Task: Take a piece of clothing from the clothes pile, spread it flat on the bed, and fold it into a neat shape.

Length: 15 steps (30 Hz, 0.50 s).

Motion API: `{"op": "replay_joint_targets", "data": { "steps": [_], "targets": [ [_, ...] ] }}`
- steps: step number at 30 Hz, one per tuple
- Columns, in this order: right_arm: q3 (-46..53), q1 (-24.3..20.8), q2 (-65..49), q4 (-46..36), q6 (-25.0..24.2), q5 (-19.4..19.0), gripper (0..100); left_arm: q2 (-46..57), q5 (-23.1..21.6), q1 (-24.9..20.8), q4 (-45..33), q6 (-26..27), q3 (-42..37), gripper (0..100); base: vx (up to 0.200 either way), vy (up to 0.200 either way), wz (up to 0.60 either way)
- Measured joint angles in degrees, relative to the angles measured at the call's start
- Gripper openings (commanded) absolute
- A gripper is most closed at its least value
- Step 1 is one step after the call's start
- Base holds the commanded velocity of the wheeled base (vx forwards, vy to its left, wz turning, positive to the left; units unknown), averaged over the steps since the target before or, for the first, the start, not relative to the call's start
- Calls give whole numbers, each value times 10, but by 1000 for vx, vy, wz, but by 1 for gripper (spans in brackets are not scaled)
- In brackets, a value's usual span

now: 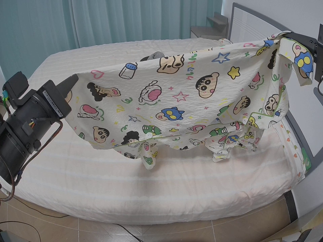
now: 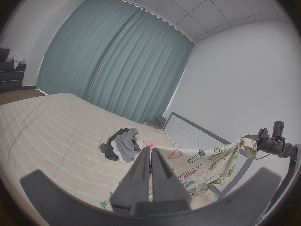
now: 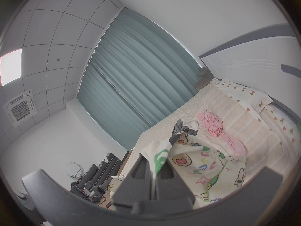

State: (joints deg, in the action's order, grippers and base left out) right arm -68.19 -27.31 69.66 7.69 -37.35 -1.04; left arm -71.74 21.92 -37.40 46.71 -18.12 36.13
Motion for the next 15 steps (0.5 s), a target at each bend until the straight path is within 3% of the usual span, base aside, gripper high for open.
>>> {"op": "replay_joint_targets", "data": {
  "steps": [14,15],
  "targets": [
    [0,0,2,0,0,0,0,-12,8,8,2,1,-1,0,0,0,0],
    [0,0,2,0,0,0,0,-14,8,8,2,2,-2,0,200,0,0]
  ]
}}
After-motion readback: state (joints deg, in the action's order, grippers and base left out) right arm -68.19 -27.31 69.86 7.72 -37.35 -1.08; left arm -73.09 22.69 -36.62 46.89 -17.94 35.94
